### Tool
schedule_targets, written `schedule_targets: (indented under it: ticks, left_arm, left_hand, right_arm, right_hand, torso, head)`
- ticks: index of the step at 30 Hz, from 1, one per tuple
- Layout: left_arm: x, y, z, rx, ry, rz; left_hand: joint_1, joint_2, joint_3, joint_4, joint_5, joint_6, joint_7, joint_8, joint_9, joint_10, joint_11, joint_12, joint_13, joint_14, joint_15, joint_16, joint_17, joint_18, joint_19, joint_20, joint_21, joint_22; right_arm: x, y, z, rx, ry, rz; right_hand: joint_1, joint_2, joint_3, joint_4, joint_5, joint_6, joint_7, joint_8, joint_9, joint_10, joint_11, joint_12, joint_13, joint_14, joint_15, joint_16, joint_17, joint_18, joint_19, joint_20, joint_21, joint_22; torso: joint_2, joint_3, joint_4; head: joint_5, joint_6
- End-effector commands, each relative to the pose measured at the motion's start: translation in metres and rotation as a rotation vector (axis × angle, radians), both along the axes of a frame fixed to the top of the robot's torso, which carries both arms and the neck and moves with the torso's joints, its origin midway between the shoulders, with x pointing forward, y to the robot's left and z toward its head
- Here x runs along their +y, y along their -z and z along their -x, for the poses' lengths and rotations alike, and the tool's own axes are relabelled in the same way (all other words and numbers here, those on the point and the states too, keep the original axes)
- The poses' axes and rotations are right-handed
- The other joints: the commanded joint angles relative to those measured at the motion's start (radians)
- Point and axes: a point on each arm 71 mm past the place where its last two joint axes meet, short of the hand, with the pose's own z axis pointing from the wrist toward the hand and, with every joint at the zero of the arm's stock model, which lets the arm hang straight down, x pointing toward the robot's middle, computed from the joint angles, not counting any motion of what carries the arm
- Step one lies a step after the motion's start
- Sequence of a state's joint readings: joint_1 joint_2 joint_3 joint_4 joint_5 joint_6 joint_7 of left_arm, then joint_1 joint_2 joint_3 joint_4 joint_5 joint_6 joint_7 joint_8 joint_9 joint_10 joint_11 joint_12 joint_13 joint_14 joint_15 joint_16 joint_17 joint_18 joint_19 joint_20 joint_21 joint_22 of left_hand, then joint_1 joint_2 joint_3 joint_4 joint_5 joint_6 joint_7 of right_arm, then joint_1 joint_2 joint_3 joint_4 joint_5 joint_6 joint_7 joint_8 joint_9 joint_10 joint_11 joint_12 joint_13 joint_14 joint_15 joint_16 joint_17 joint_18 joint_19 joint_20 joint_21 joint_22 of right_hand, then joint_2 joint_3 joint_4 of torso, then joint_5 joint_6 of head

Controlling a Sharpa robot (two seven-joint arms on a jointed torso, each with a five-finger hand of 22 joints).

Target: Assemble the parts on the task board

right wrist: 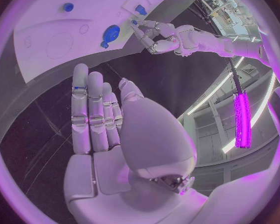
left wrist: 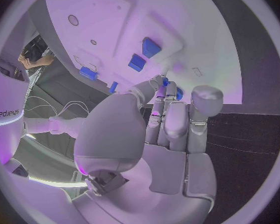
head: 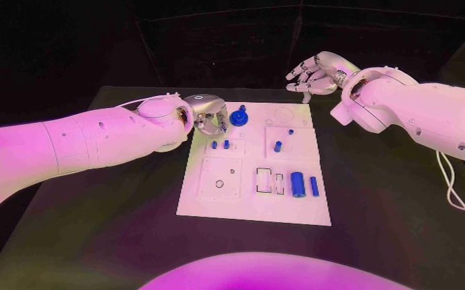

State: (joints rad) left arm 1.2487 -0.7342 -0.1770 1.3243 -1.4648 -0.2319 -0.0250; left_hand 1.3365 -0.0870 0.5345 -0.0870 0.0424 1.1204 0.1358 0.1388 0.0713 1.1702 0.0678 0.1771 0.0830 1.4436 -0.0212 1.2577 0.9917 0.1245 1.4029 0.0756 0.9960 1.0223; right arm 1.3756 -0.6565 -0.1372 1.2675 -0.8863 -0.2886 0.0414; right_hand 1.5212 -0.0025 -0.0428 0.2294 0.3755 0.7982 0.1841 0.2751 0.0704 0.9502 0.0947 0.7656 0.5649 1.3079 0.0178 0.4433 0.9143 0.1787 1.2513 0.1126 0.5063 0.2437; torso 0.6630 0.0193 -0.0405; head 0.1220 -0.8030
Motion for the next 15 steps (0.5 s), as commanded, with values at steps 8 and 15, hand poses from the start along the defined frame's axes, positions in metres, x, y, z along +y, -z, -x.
schedule_targets:
  ticks: [8,15]
  left_arm:
    - [-0.0022,0.0008,-0.0007,0.029,0.004,-0.015]
    - [-0.0028,0.0014,-0.0013,0.035,0.002,-0.020]
  left_hand:
    - [0.003,-0.004,0.006,-0.002,0.005,0.003,0.004,-0.006,0.000,0.006,0.003,-0.009,-0.002,0.006,0.003,0.001,0.000,-0.002,0.006,0.003,-0.002,-0.002]
    - [-0.010,-0.013,0.004,0.003,0.005,-0.002,0.004,-0.012,-0.001,0.002,0.005,-0.018,-0.004,0.006,0.005,0.002,0.003,-0.002,0.004,0.005,-0.007,-0.006]
  right_arm:
    - [0.0011,-0.0019,0.0000,-0.007,-0.007,-0.005]
    - [0.0013,-0.0019,0.0000,-0.007,-0.007,-0.005]
  right_hand:
    - [0.005,0.006,-0.006,0.001,0.003,-0.005,-0.003,0.007,-0.001,-0.004,-0.002,0.003,-0.001,-0.002,-0.003,0.004,-0.001,0.003,0.006,0.000,-0.005,0.000]
    - [0.005,0.006,-0.006,0.001,0.003,-0.005,-0.003,0.007,-0.001,-0.004,-0.002,0.003,-0.001,-0.002,-0.003,0.004,-0.001,0.003,0.006,0.000,-0.005,0.000]
  torso:
    - [0.000,-0.0001,0.0006]
    - [0.000,0.0002,-0.0002]
  head:
    - [0.000,-0.002]
    - [-0.001,-0.002]
